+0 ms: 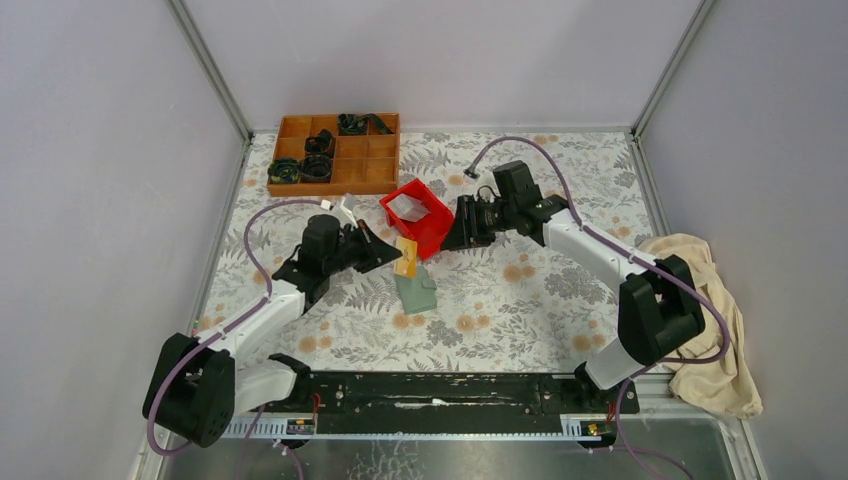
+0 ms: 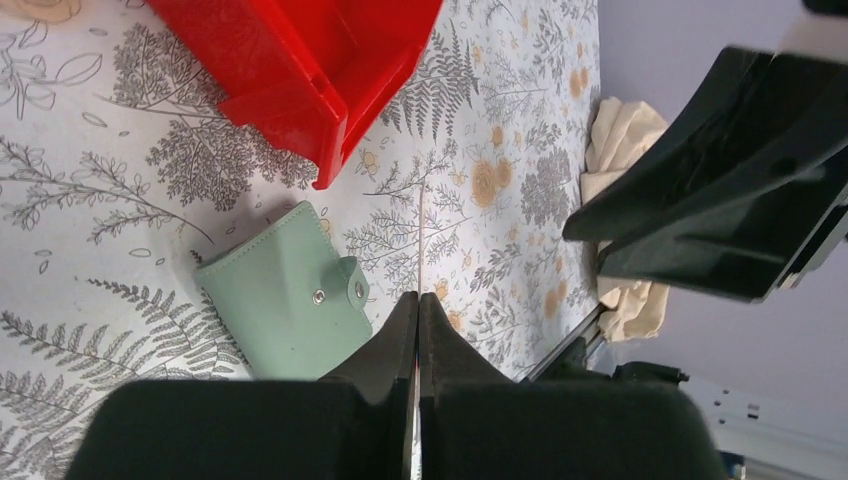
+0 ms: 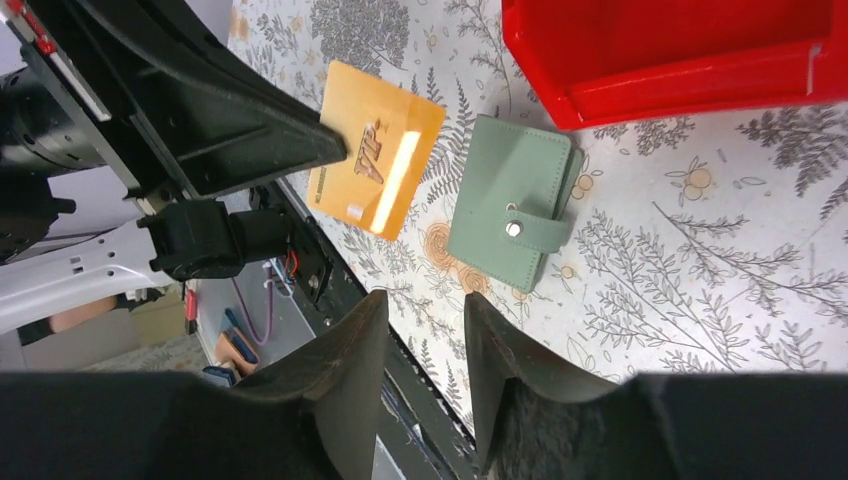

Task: Put the credit cards into the card holder
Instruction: Pick up the credit card from the storage box.

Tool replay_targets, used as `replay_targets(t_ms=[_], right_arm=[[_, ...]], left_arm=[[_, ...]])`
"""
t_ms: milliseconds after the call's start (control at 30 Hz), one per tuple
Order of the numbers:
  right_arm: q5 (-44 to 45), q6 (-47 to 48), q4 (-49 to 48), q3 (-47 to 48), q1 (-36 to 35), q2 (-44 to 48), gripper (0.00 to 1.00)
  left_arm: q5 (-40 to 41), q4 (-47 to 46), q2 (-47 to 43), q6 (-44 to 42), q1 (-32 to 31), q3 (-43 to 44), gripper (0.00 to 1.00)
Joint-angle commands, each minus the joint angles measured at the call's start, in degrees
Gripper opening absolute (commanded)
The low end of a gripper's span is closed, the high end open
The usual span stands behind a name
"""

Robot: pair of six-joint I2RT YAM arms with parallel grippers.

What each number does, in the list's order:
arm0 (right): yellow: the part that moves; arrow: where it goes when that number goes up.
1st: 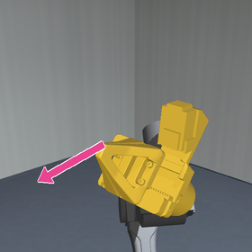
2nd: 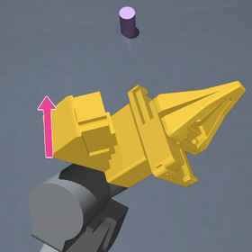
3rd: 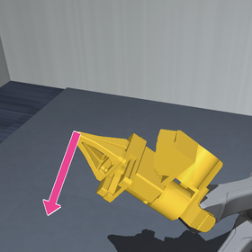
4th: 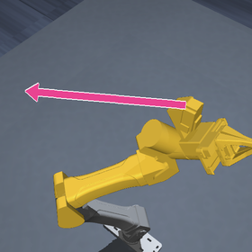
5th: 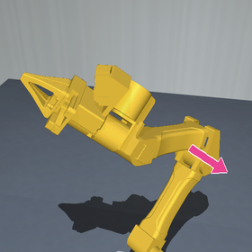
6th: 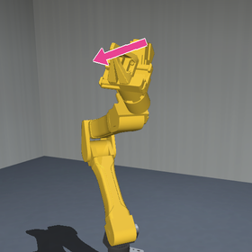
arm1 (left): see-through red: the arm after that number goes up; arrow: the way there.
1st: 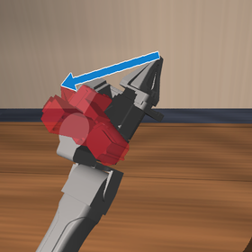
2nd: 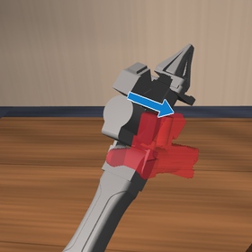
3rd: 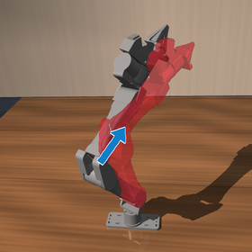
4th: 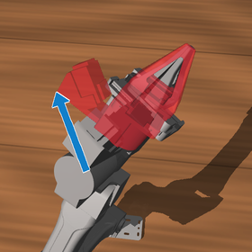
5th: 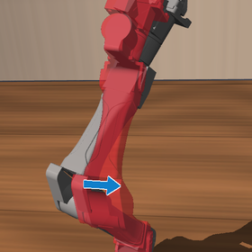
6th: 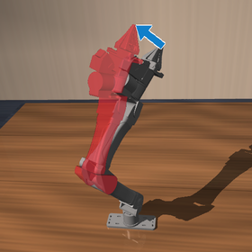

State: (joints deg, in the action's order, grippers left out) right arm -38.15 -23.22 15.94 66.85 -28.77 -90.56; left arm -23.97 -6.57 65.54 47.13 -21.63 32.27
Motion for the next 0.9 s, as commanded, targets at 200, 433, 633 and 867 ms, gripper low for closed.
replay_targets(t_ms=[200, 433, 633, 867], right_arm=[[-6.27, -15.47, -24.78, -10.9, -0.9, 1.34, 0.42], [-9.32, -21.25, -33.77, -11.92, -1.48, -3.14, 0.42], [-9.97, -23.39, -37.08, -12.03, -1.98, -5.98, 0.43], [-11.13, -26.2, -41.06, -12.44, -2.8, -8.07, 0.43]], left_arm=[[0.94, -15.0, -1.36, 13.84, 0.21, -5.57, 0.0], [-0.82, -18.89, -0.49, 16.82, 0.32, -7.09, 0.0], [-1.7, -22.48, 0.4, 19.31, 0.28, -8.1, 0.0], [-2.26, -25.61, 1.68, 21.72, 0.27, -9.01, 0.0]])
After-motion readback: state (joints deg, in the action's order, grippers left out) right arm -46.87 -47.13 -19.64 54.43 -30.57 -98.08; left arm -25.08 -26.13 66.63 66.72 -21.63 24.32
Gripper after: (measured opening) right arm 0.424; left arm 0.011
